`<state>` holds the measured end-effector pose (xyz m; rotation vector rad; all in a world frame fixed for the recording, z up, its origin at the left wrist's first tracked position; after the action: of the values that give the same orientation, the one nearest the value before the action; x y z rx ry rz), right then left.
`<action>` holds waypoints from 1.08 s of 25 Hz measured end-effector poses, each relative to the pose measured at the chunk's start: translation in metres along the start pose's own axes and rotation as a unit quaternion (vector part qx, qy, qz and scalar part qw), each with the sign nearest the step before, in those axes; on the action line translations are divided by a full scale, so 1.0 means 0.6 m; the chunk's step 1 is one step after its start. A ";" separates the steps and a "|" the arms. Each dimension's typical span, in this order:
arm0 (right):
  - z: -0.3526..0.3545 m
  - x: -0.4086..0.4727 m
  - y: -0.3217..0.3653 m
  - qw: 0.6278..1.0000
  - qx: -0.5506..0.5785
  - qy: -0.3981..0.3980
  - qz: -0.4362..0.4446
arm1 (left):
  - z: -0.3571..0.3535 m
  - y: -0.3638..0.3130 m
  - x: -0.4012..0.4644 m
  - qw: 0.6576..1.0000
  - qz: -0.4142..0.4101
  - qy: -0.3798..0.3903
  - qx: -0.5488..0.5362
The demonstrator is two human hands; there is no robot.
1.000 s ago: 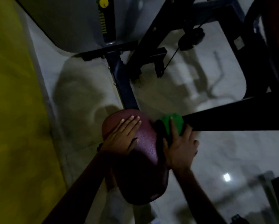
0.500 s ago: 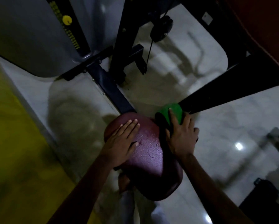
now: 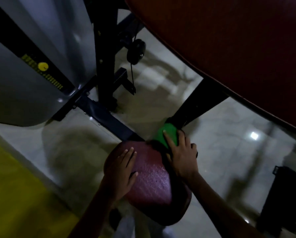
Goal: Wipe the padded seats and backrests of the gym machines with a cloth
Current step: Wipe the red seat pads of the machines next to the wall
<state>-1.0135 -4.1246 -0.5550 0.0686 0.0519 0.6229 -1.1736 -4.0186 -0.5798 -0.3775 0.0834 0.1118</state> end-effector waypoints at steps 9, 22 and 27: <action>-0.020 -0.133 0.053 0.997 -0.036 0.042 0.050 | -0.002 0.025 0.027 0.988 -0.092 0.117 -0.038; -0.035 -0.208 0.080 0.926 0.014 -0.018 -0.377 | -0.041 -0.134 0.261 0.780 -0.572 0.240 0.075; -0.026 -0.230 -0.019 0.873 -0.014 -0.017 -0.487 | -0.051 -0.156 0.269 0.712 -0.655 0.212 0.134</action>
<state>-1.1199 -4.2138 -0.5675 0.0185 0.0378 -0.3941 -1.0040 -4.1014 -0.5904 -0.0898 0.2658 -1.4157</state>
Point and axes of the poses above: each hand's wrist, its own x-axis towards the middle knuckle, its own z-axis out of the back of the hand, y = z × x, the point moved 9 cm from there along x, towards the middle knuckle, and after that the axes turned 11 degrees about -z, right-handed, at the moved point
